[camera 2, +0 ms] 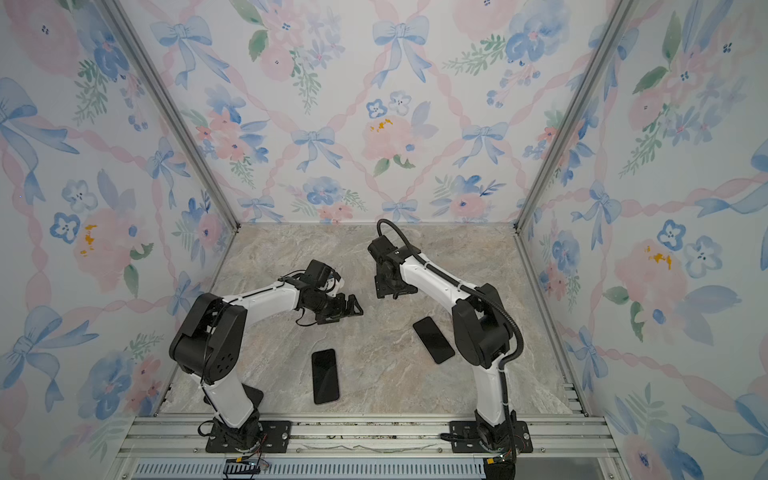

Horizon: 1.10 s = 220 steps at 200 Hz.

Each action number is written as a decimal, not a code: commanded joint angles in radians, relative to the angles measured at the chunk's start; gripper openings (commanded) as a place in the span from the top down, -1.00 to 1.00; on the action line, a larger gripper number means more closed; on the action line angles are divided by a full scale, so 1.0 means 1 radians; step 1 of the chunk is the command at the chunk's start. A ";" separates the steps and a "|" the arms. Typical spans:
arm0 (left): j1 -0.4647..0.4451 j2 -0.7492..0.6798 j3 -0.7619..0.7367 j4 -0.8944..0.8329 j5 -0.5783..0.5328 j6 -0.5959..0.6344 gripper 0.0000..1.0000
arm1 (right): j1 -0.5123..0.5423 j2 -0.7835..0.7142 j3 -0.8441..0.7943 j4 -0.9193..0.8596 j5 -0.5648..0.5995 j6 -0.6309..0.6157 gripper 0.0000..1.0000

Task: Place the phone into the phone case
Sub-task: 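Move the right gripper to the pink phone case and lower onto it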

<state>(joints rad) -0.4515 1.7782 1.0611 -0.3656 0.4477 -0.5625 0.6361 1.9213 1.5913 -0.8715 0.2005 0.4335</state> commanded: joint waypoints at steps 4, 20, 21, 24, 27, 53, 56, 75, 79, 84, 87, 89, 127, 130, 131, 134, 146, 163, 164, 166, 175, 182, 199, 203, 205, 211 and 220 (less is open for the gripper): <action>-0.058 -0.046 -0.026 -0.017 -0.047 -0.022 -0.96 | -0.014 -0.099 -0.196 0.057 0.047 0.016 -0.50; -0.098 -0.053 -0.028 -0.016 -0.064 -0.033 -0.96 | -0.039 -0.174 -0.323 0.081 0.051 0.023 -0.47; -0.100 -0.053 -0.028 -0.016 -0.065 -0.035 -0.96 | -0.041 -0.179 -0.329 0.082 0.051 0.023 -0.47; -0.108 -0.053 -0.028 -0.015 -0.069 -0.037 -0.96 | -0.047 -0.192 -0.351 0.087 0.050 0.025 -0.46; -0.115 -0.052 -0.027 -0.015 -0.071 -0.039 -0.96 | -0.054 -0.204 -0.371 0.092 0.049 0.024 -0.45; -0.171 -0.040 -0.027 0.008 -0.072 -0.060 -0.96 | -0.115 -0.298 -0.491 0.112 0.051 0.010 -0.40; -0.176 -0.038 -0.027 0.011 -0.071 -0.061 -0.96 | -0.123 -0.305 -0.500 0.115 0.051 0.009 -0.40; -0.205 -0.017 -0.014 0.025 -0.065 -0.071 -0.96 | -0.172 -0.332 -0.547 0.130 0.044 -0.006 -0.38; -0.210 -0.012 -0.011 0.026 -0.062 -0.073 -0.96 | -0.183 -0.335 -0.553 0.131 0.040 -0.011 -0.37; -0.215 -0.006 -0.004 0.028 -0.060 -0.074 -0.96 | -0.195 -0.337 -0.561 0.132 0.039 -0.017 -0.36; -0.216 -0.003 -0.001 0.028 -0.057 -0.075 -0.96 | -0.204 -0.338 -0.564 0.132 0.039 -0.020 -0.36; -0.217 0.001 0.002 0.028 -0.058 -0.076 -0.96 | -0.209 -0.340 -0.566 0.133 0.039 -0.023 -0.35; -0.225 0.024 0.033 0.028 -0.044 -0.084 -0.96 | -0.289 -0.333 -0.601 0.173 0.006 -0.048 -0.23; -0.225 0.025 0.035 0.028 -0.043 -0.083 -0.96 | -0.292 -0.329 -0.602 0.176 0.003 -0.048 -0.21; -0.226 0.026 0.035 0.028 -0.043 -0.082 -0.96 | -0.293 -0.328 -0.602 0.176 0.003 -0.049 -0.20; -0.226 0.028 0.036 0.028 -0.042 -0.082 -0.96 | -0.296 -0.324 -0.604 0.178 0.001 -0.050 -0.18; -0.226 0.030 0.038 0.028 -0.039 -0.083 -0.95 | -0.310 -0.306 -0.606 0.189 -0.010 -0.053 -0.11; -0.226 0.035 0.040 0.027 -0.035 -0.083 -0.95 | -0.325 -0.284 -0.612 0.204 -0.027 -0.060 -0.09; -0.226 0.036 0.039 0.028 -0.036 -0.082 -0.95 | -0.326 -0.284 -0.613 0.205 -0.029 -0.061 -0.09; -0.226 0.035 0.039 0.028 -0.036 -0.081 -0.95 | -0.327 -0.282 -0.614 0.208 -0.031 -0.062 -0.07; -0.226 0.036 0.038 0.026 -0.036 -0.080 -0.95 | -0.332 -0.272 -0.616 0.214 -0.039 -0.067 -0.04; -0.225 0.039 0.038 0.026 -0.036 -0.081 -0.95 | -0.335 -0.272 -0.616 0.216 -0.039 -0.068 -0.02; -0.225 0.041 0.039 0.027 -0.035 -0.082 -0.95 | -0.345 -0.239 -0.610 0.216 -0.054 -0.073 0.06; -0.225 0.041 0.040 0.027 -0.035 -0.081 -0.95 | -0.347 -0.236 -0.610 0.216 -0.054 -0.073 0.07; -0.225 0.041 0.041 0.027 -0.035 -0.081 -0.95 | -0.348 -0.236 -0.610 0.216 -0.055 -0.073 0.07; -0.225 0.041 0.041 0.027 -0.035 -0.081 -0.95 | -0.350 -0.236 -0.610 0.218 -0.055 -0.074 0.07; -0.225 0.043 0.044 0.027 -0.033 -0.080 -0.95 | -0.356 -0.236 -0.610 0.216 -0.056 -0.072 0.08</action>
<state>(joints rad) -0.6739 1.7969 1.0813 -0.3382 0.4011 -0.6365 0.2985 1.6707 0.9916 -0.6598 0.1635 0.3729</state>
